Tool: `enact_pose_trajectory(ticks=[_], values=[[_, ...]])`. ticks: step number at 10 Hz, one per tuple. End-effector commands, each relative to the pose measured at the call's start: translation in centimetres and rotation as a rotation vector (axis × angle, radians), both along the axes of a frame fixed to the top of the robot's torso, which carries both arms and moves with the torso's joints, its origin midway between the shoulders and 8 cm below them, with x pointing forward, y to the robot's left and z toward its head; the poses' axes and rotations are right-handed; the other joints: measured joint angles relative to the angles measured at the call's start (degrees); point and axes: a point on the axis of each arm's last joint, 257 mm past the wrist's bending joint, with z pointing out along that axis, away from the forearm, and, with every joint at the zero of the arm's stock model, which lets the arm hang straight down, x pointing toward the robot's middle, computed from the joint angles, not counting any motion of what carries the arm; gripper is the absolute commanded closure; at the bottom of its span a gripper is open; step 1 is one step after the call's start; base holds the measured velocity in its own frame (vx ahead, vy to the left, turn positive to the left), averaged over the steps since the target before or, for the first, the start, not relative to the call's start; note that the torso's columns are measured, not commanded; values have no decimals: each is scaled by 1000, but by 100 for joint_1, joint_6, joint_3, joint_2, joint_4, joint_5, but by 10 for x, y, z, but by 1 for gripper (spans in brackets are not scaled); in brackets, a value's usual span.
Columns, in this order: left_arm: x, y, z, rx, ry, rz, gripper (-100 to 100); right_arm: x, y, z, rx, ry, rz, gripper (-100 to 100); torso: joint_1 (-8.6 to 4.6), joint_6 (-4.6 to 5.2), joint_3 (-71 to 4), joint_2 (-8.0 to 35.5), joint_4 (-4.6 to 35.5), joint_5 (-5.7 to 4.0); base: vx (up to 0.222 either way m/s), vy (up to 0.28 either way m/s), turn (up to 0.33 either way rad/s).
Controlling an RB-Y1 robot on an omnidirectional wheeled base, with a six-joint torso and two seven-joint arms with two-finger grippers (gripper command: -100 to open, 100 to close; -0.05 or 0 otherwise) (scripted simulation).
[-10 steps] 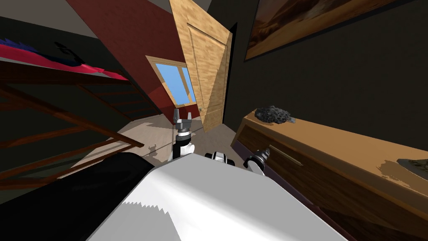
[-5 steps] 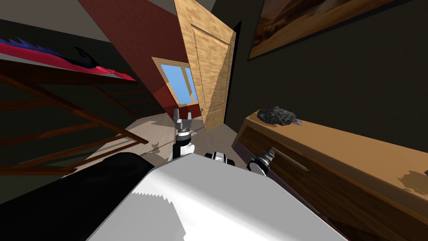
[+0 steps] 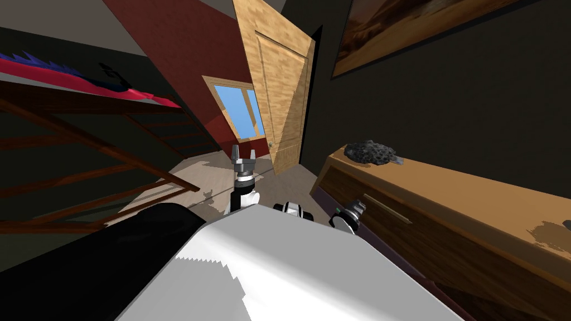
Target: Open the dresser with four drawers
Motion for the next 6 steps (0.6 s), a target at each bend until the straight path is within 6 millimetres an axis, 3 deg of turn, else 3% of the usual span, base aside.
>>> enact_pose_trajectory(ticks=[1, 3, 4, 6], values=[[0, 0, 0, 0, 0, 0, 0, 2, 5, 2, 0, 1, 9, 100, -10, 0, -4, -9, -2, -3, -121, 127, -35], [0, 0, 0, 0, 0, 0, 0, 3, 6, 2, 1, 0, 10, 100, -32, 0, -19, -30, -9, -10, -107, 95, -22], [0, 0, 0, 0, 0, 0, 0, 12, 1, 3, 21, 8, 12, -100, -53, -1, -31, -53, -13, -14, -23, 9, -21], [0, 0, 0, 0, 0, 0, 0, 19, -4, 4, 39, 12, 14, -100, -50, 0, -33, -54, -15, -15, -4, -15, -22]])
